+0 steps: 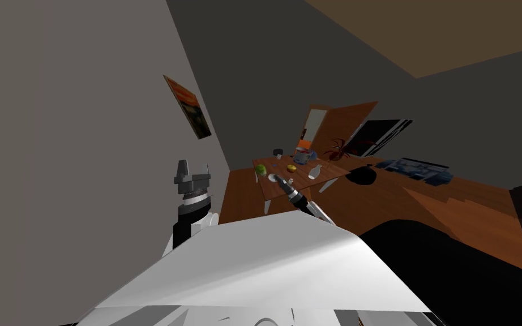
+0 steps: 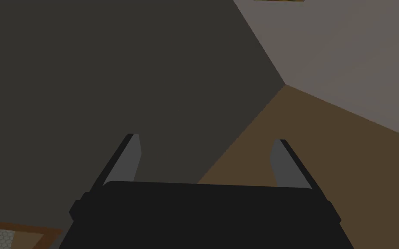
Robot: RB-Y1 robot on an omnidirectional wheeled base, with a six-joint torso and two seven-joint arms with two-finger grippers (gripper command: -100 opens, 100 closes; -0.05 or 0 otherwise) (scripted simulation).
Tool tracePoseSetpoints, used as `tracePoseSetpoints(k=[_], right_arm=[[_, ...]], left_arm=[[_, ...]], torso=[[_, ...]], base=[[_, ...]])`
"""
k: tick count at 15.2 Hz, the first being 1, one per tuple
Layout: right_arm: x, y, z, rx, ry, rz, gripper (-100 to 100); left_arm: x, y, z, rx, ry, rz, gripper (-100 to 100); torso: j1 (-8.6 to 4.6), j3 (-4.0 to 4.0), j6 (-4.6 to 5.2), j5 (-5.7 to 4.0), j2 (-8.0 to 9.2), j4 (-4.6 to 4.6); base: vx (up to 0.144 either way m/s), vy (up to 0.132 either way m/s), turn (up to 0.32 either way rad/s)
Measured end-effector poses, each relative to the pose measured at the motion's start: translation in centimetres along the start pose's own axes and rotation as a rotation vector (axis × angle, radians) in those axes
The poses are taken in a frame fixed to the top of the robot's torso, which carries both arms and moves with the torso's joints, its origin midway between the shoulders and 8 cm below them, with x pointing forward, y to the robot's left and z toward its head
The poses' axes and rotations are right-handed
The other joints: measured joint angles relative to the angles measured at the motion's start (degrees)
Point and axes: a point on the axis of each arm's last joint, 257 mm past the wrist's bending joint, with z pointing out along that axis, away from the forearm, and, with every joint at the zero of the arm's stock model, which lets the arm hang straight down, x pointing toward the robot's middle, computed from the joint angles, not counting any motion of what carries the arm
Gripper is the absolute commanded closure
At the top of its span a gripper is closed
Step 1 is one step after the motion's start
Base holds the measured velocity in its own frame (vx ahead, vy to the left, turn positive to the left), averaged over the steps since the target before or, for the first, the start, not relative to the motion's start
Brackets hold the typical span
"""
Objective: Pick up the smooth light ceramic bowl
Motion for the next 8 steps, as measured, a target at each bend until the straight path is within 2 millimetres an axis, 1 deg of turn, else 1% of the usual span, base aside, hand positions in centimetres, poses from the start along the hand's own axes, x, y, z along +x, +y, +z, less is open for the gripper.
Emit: tracePoseSetpoints(k=[4,5,8], right_arm=[[2.4,-3.3,-1.4,0.069,0.12,-0.119,-100],[3.2,-4.3,-2.0,0.089,0.155,-0.151,-100],[4.9,-6.8,-3.7,0.135,0.248,-0.247,-100]], left_arm=[[0.0,0.0,0.0,0.0,0.0,0.0,0],[0.0,0.0,0.0,0.0,0.0,0.0,0],[0.0,0.0,0.0,0.0,0.0,0.0,0]], torso=[[-0.05,-0.01,0.0,-0.01,-0.03,0.0],[-0.05,-0.03,0.0,-0.01,-0.06,-0.01],[-0.01,-0.07,0.0,0.0,-0.12,-0.02]], base=[[0.008,0.115,0.086],[0.023,0.114,0.078],[0.032,0.125,0.101]])
